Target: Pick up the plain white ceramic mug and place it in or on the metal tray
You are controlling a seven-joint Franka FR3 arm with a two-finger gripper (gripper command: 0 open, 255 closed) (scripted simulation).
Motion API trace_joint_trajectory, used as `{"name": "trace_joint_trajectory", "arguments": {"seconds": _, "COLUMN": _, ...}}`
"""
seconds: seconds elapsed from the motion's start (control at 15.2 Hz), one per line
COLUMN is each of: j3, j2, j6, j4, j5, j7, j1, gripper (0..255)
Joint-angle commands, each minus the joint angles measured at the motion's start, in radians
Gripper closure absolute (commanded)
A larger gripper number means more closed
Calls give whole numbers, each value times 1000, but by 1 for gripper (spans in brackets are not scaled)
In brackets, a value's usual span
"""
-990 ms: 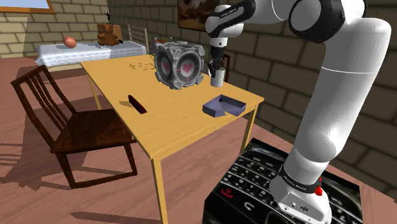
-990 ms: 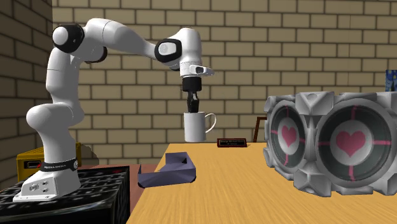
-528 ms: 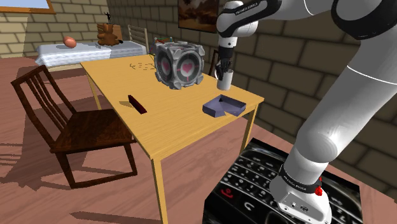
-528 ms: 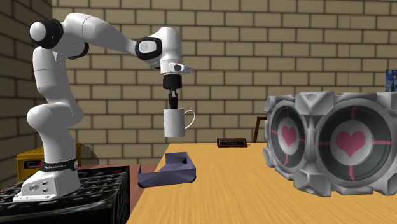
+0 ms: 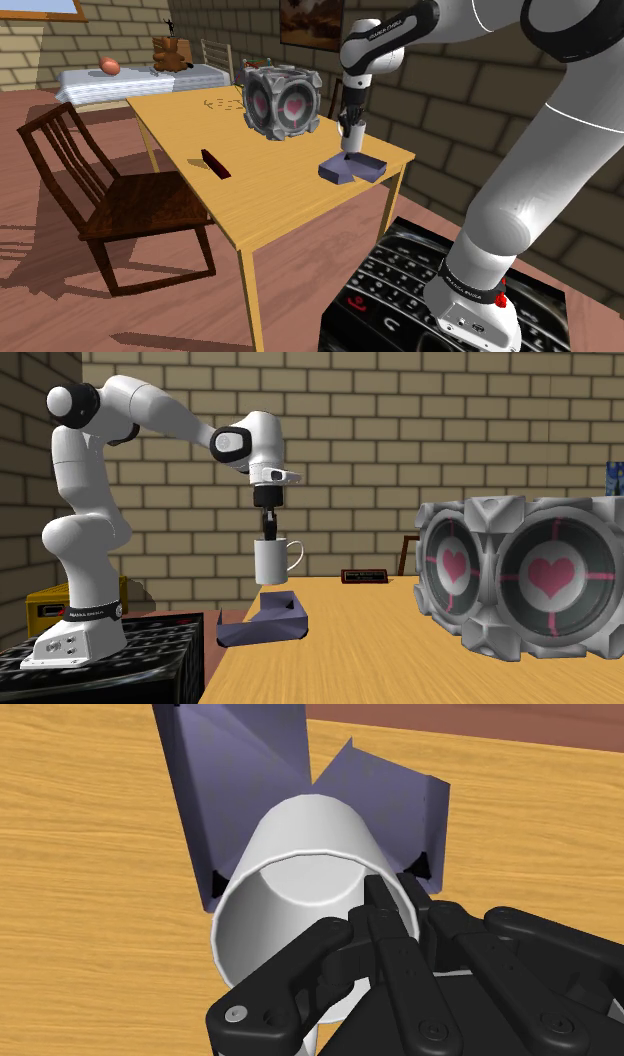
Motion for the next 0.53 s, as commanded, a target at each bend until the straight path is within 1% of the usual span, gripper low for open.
{"name": "trace_joint_trajectory", "arguments": {"seconds": 0.0, "j3": -1, "j2": 9, "j6": 30, "j4": -20, "j5": 2, "j7": -1, "j1": 0, "gripper": 255}}
{"name": "trace_joint_trajectory", "arguments": {"seconds": 0.46, "j3": -5, "j2": 47, "j6": 124, "j4": -78, "j5": 12, "j7": -10, "j1": 0, "gripper": 255}}
